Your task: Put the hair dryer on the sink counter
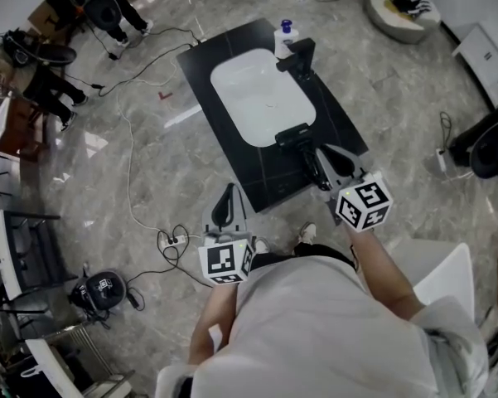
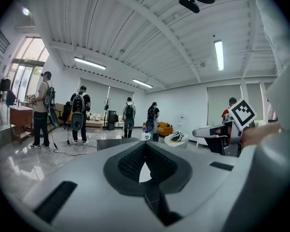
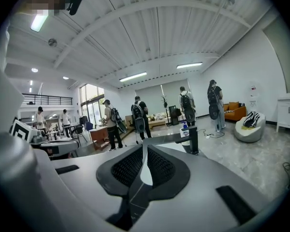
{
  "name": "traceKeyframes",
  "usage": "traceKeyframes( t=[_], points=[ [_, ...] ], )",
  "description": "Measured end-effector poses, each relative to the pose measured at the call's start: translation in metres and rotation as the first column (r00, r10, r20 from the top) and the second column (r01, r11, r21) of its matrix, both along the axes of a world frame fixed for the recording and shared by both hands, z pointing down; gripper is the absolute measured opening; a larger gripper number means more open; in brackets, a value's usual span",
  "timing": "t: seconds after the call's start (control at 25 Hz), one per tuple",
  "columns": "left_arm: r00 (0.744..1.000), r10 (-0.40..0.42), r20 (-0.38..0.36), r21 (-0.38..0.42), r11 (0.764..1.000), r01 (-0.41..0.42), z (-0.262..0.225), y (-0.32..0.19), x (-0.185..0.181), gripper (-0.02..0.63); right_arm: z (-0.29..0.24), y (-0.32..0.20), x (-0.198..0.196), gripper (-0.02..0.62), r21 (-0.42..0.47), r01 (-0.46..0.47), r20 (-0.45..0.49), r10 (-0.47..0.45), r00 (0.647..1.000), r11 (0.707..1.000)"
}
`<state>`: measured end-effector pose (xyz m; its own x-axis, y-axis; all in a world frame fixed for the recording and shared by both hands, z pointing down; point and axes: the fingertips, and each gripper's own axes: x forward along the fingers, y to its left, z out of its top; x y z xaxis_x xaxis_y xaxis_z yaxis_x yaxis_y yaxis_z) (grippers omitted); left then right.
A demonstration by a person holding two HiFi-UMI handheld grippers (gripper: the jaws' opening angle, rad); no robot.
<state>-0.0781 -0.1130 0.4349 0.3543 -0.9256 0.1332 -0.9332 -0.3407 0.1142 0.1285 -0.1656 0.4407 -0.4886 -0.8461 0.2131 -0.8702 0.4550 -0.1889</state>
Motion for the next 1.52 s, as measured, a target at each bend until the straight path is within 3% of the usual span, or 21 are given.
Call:
traceKeyframes(
  t=[0.48, 0.8, 1.52],
  points=[
    [0.999, -0.039, 0.009, 0.063, 0.997, 0.038, -0.014, 0.009, -0.011, 0.002, -0.032, 0.019, -0.006, 0.054, 0.135, 0.027, 0.018, -0.03, 0.999, 0.99],
    [0.999, 0.021, 0.047, 0.098, 0.995, -0.026, -0.027, 0.019, -0.002, 0.002, -0.088, 0.052, -0.003, 0.054, 0.33, 0.022, -0.02, -0.017, 1.0, 0.944],
    [0.999, 0.05, 0.013, 0.173, 0.984, -0.052, -0.054, 0.008, 0.001, 0.003, -0.115, 0.071, 0.005, 0.051, 0.387, -0.012, -0.1, 0.054, 0.993, 0.922]
  ],
)
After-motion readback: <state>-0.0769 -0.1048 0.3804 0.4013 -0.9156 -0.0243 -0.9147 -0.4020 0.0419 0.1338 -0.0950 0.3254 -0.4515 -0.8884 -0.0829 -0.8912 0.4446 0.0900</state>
